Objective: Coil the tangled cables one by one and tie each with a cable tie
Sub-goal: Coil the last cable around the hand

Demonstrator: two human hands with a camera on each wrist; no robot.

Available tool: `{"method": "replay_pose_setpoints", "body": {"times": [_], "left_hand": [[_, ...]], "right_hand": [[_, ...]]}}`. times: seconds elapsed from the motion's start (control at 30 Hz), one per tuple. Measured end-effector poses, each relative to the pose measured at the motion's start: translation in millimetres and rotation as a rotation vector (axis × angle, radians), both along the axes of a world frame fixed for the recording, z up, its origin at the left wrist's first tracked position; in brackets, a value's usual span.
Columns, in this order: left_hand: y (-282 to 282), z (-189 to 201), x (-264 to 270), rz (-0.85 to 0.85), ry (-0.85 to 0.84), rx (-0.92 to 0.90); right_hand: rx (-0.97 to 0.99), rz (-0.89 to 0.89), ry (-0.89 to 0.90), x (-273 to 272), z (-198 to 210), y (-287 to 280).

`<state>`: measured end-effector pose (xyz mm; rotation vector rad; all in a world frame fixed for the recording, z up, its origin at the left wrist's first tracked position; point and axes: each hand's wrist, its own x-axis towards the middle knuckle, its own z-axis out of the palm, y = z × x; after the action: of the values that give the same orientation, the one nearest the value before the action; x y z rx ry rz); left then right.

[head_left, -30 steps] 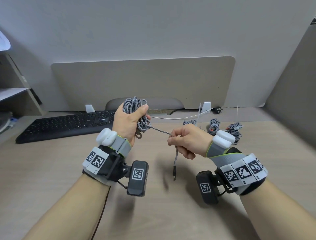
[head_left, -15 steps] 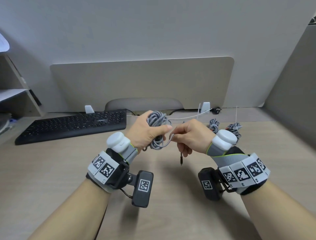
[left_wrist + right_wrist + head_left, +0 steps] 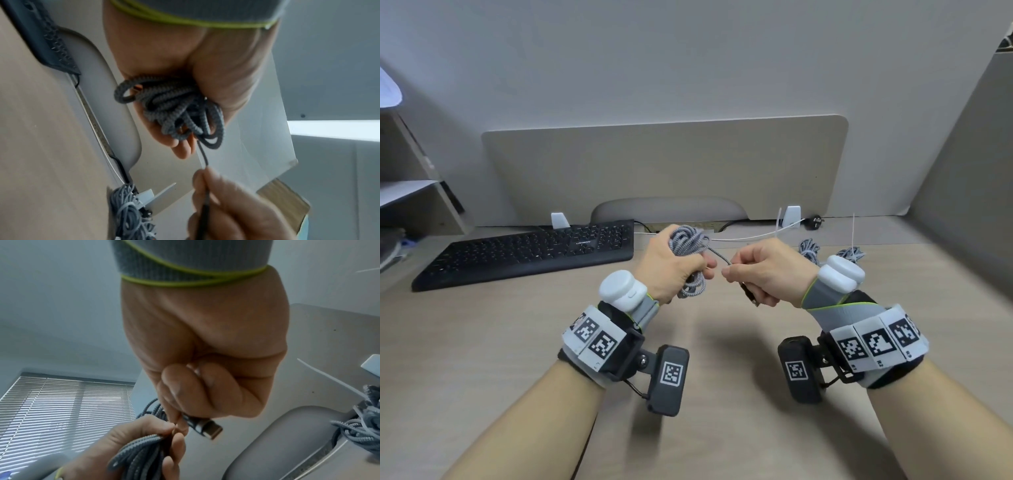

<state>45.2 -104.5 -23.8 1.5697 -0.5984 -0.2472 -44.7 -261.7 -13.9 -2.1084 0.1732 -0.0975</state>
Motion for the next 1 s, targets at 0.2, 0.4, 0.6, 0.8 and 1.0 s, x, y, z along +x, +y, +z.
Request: {"method": "replay_pose_setpoints", "body": {"times": [0.2, 0.4, 0.6, 0.8, 1.0], "left_hand": [[-1.2, -3.1, 0.7, 0.073, 0.011, -0.074], [-9.0, -11.3, -7.2, 0.004, 0.125, -0.146], [-16.5, -16.7, -13.0, -0.065, 0.254, -0.244], [-15.3, -11.3, -13.3, -0.095, 0.240, -0.315], [-14.1, -10.5, -11.7, -0.073, 0.132, -0.260]], "right_hand": [[0.060, 0.019, -0.021, 1.3, -1.5, -0.4], [0.168, 0.026, -0.096, 0.0, 0.0, -3.3], [0.284, 0.042, -0.119, -0.4, 1.8, -2.0], [0.314, 0.060, -0.090, -0.8, 2.0, 3.0], [0.165, 0.049, -0.041, -0.3, -3.9, 4.6]]}}
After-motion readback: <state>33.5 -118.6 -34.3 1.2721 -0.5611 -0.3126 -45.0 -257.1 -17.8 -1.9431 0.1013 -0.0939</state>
